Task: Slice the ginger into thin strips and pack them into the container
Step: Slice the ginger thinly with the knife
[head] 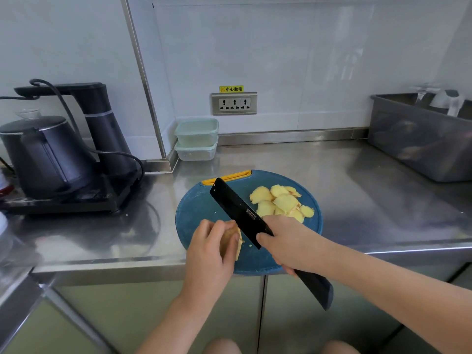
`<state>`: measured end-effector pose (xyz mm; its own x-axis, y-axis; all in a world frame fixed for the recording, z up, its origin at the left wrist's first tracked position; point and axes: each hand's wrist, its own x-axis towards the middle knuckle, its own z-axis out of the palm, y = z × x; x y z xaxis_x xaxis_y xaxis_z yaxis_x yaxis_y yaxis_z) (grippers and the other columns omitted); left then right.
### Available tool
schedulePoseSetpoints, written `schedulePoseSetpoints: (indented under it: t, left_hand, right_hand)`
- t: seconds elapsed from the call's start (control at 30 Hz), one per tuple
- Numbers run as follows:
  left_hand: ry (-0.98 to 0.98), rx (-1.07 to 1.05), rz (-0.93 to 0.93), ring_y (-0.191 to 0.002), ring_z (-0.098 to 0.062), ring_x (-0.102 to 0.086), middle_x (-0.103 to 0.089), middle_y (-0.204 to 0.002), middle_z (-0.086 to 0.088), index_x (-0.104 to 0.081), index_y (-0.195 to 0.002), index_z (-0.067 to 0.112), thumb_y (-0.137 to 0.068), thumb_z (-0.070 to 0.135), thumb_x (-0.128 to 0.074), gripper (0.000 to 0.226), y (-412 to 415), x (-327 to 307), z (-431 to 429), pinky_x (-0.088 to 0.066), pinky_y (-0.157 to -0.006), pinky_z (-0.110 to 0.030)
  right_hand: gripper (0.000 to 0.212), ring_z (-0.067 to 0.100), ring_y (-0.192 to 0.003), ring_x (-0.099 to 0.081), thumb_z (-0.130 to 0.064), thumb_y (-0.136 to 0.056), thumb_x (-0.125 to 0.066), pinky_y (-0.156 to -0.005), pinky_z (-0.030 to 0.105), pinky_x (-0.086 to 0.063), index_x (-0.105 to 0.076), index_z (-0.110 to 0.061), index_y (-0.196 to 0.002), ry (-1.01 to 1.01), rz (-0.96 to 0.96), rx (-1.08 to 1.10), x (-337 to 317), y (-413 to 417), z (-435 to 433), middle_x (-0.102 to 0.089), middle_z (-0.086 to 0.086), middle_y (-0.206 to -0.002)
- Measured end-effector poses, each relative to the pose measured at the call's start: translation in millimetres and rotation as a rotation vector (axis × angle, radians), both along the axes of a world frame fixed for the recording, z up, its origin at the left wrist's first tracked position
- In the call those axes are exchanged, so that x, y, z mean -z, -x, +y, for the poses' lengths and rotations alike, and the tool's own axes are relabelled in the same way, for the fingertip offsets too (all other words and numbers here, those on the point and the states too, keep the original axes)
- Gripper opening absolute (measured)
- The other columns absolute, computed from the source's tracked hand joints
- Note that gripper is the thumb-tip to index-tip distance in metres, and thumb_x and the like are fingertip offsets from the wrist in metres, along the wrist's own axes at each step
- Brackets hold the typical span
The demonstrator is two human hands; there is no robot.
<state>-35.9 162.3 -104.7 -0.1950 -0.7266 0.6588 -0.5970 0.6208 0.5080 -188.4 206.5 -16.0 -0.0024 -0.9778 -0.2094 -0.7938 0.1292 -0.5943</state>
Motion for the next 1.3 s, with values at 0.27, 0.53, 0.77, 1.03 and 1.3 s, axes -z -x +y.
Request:
schedulePoseSetpoints:
  t: [0.27, 0.53, 0.77, 1.03, 1.3]
  left_hand:
    - [-0.004, -0.017, -0.011, -0.072, -0.009, -0.049, -0.047, -0.084, 0.008, -0.067, -0.097, 0.014, -0.083, 0.013, -0.070, 0.015, 1, 1, 0, -0.030, -0.061, -0.005]
    - [-0.009, -0.015, -0.009, -0.076, -0.010, -0.050, -0.047, -0.085, 0.008, -0.066, -0.101, 0.015, -0.083, 0.014, -0.069, 0.018, 1, 1, 1, -0.035, -0.067, -0.010]
    - [0.005, -0.024, 0.047, -0.075, -0.007, -0.047, -0.048, -0.087, 0.010, -0.063, -0.100, 0.016, -0.085, 0.021, -0.064, 0.016, 1, 4, 2, -0.035, -0.068, -0.007]
    - [0.012, -0.031, 0.064, -0.078, -0.010, -0.050, -0.051, -0.089, 0.007, -0.059, -0.096, 0.017, -0.089, 0.032, -0.054, 0.017, 2, 4, 4, -0.035, -0.064, -0.012]
    - [-0.039, -0.017, 0.037, -0.075, -0.011, -0.050, -0.047, -0.089, 0.007, -0.061, -0.104, 0.021, -0.088, 0.021, -0.062, 0.016, 1, 0, 4, -0.036, -0.063, -0.012]
  right_hand:
    - [0.024, 0.019, -0.059, -0.049, -0.016, -0.098, -0.038, -0.047, 0.020, -0.037, -0.041, -0.022, -0.075, 0.094, 0.144, -0.079, 7, -7, -6, -0.045, -0.001, -0.068]
    - [0.020, 0.018, -0.064, -0.046, -0.013, -0.095, -0.039, -0.055, 0.023, -0.039, -0.046, -0.015, -0.076, 0.027, 0.190, -0.109, 9, -17, -19, -0.052, 0.005, -0.078]
    - [0.012, 0.016, -0.048, -0.051, -0.014, -0.095, -0.039, -0.049, 0.029, -0.048, -0.050, -0.010, -0.090, -0.071, 0.065, -0.001, 9, -11, -26, -0.055, 0.008, -0.069]
    - [0.007, 0.010, -0.028, -0.041, -0.014, -0.096, -0.045, -0.045, 0.024, -0.044, -0.050, -0.009, -0.095, -0.033, -0.117, 0.104, -4, 16, -11, -0.050, 0.005, -0.055]
    - [0.010, 0.012, -0.027, -0.043, -0.015, -0.096, -0.044, -0.043, 0.024, -0.043, -0.050, -0.008, -0.091, 0.015, -0.150, 0.040, -6, 4, 4, -0.048, 0.002, -0.047]
